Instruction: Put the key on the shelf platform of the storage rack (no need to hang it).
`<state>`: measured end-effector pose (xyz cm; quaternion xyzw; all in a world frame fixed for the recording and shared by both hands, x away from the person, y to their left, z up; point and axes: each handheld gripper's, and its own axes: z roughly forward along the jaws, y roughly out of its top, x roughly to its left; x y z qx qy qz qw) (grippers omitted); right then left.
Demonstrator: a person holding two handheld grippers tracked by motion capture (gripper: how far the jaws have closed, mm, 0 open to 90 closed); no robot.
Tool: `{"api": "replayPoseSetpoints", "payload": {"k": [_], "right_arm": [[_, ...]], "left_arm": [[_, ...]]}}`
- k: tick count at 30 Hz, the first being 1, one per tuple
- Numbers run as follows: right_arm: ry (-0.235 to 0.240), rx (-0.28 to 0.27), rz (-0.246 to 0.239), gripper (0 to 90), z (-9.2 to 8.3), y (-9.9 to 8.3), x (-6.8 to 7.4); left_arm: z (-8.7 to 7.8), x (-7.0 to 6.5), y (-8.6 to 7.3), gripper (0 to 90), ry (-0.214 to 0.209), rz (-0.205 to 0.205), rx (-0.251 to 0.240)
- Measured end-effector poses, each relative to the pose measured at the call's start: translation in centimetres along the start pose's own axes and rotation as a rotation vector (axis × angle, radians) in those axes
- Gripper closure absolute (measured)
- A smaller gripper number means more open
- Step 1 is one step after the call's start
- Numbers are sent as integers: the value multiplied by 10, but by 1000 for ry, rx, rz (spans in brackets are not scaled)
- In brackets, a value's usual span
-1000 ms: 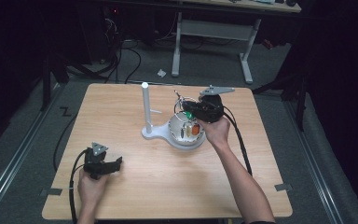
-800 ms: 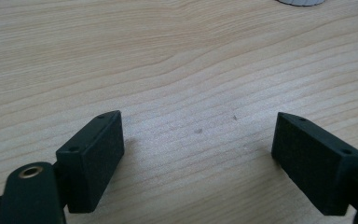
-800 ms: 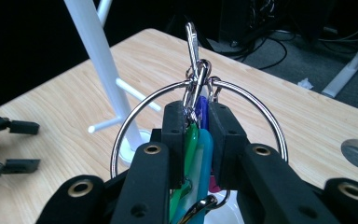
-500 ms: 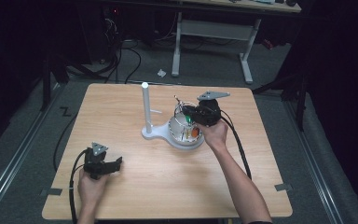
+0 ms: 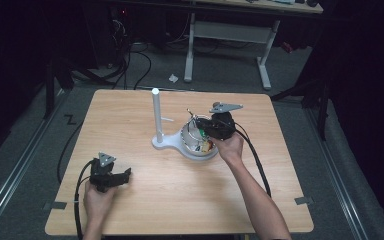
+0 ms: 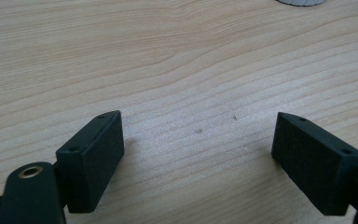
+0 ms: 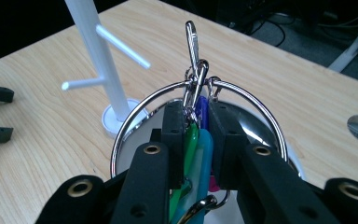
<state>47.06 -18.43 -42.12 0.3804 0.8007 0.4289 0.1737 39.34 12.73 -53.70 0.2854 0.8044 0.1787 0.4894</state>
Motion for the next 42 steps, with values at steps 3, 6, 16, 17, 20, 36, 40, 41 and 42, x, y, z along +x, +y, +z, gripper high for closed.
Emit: {"api": "replayPoseSetpoints", "payload": {"k": [3,6,16,17,20,36,40,41,42], "right_arm": [[-2,10,3,780,2,-4,-1],[-3,23,8,779,6,-9,-2],[2,44,-8,777,15,-13,2],[3,47,-5,776,15,-13,2],[6,54,0,773,17,-13,1],[-3,124,5,764,38,-21,2],[-6,130,8,746,39,-21,3],[-6,133,7,739,39,-21,3],[-6,132,5,719,39,-21,3]], "left_arm": [[0,0,0,173,-1,1,0],[0,0,0,172,-1,2,-1],[0,0,0,173,-1,2,0],[0,0,0,172,-1,2,0],[0,0,0,173,-1,2,0],[0,0,0,173,0,0,1],[0,0,0,172,0,0,1],[0,0,0,172,-1,3,2],[0,0,0,172,0,0,1]]}}
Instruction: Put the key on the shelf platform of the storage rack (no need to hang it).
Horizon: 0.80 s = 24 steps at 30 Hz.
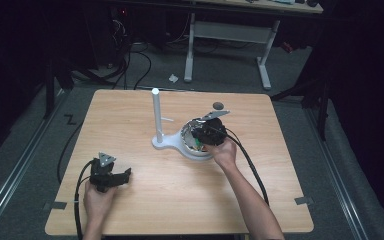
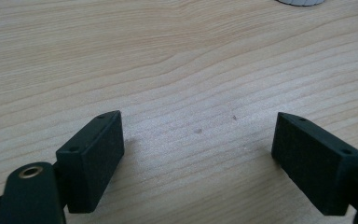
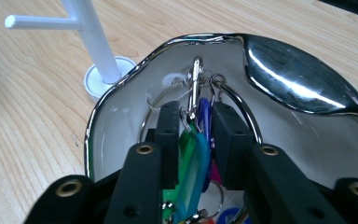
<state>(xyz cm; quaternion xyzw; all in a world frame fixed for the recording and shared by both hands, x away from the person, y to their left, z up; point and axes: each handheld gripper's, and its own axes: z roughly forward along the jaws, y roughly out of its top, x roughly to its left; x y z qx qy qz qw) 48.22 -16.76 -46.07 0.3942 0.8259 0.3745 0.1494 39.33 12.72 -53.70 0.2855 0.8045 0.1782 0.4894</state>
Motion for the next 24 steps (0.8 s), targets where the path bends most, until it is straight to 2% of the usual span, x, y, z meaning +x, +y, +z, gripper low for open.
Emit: {"api": "replayPoseSetpoints", "payload": {"k": [2,11,14,24], "right_arm": [[3,-7,2,647,-1,0,1],[-3,-38,0,554,-14,2,0],[8,-45,5,545,-21,3,0],[-5,-74,11,530,-38,3,-2]], "left_arm": [[0,0,0,172,-2,6,1],[0,0,0,172,-1,5,1],[0,0,0,172,-1,4,1],[0,0,0,172,0,-2,0]]}}
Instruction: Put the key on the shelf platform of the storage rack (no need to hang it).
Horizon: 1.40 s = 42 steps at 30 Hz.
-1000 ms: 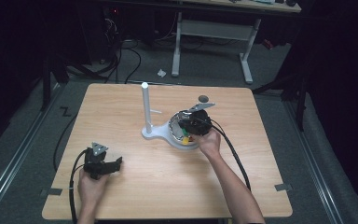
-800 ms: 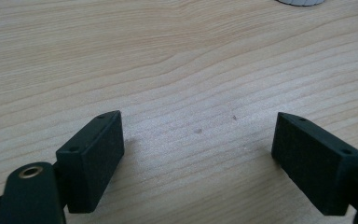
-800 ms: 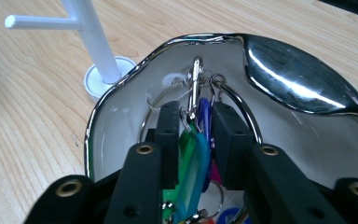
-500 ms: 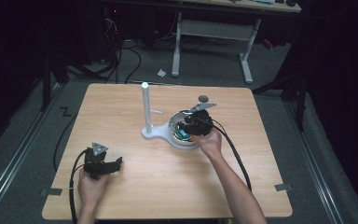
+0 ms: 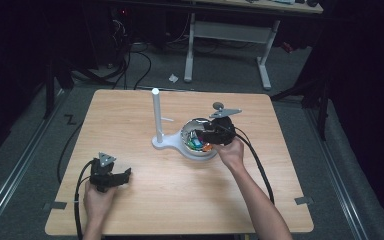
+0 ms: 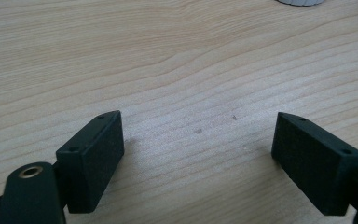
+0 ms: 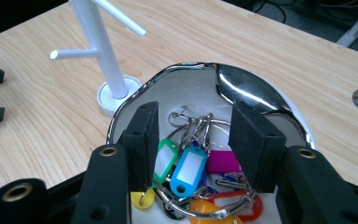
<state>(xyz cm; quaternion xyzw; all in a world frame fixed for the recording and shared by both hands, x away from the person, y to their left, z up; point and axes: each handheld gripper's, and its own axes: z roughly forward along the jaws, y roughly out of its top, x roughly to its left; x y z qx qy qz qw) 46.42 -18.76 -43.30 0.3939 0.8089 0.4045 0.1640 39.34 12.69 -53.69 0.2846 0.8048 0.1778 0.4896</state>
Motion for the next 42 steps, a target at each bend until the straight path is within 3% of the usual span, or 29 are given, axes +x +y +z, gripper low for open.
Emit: {"api": "replayPoseSetpoints", "payload": {"k": [19,23,42], "right_arm": [[-4,-60,38,537,-41,-10,-13],[-22,-93,54,536,-53,-14,-17],[-101,-153,90,523,-100,-32,-32]], "left_arm": [[0,0,0,172,0,0,1],[0,0,0,172,0,4,2],[0,0,0,172,-1,7,2]]}}
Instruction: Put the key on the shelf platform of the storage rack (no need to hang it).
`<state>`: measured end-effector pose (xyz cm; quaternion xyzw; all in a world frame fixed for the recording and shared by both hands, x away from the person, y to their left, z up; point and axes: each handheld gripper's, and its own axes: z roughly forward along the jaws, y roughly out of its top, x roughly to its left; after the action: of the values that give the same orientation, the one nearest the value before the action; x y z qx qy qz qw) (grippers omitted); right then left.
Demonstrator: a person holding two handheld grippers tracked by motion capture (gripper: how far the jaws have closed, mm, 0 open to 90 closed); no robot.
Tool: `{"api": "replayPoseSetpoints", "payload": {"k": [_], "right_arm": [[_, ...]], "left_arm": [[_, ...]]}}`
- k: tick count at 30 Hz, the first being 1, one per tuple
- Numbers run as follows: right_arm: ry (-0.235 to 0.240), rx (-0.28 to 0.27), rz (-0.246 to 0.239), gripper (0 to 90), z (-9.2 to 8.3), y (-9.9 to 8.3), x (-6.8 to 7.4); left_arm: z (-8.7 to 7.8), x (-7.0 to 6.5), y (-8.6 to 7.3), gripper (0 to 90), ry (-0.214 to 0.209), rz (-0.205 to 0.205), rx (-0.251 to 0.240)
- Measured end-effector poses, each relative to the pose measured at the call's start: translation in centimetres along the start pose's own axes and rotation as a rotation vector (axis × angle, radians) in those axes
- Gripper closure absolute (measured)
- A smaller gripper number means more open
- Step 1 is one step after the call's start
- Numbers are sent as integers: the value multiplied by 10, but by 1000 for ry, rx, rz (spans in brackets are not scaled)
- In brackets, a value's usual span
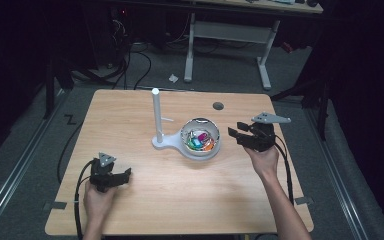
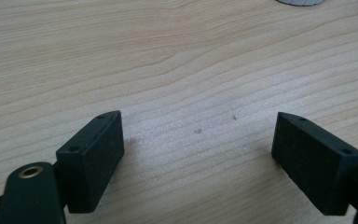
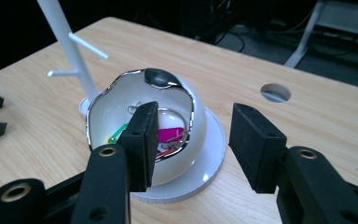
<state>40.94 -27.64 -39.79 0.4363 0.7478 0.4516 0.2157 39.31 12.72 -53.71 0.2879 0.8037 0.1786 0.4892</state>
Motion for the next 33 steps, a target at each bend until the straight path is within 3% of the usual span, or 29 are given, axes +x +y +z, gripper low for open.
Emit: {"api": "replayPoseSetpoints", "payload": {"k": [8,33], "right_arm": [[-17,7,-3,518,-12,-6,-3],[-49,-57,85,518,-58,-48,-15]], "left_arm": [[0,0,0,173,1,-2,0],[0,0,0,173,0,-1,0]]}}
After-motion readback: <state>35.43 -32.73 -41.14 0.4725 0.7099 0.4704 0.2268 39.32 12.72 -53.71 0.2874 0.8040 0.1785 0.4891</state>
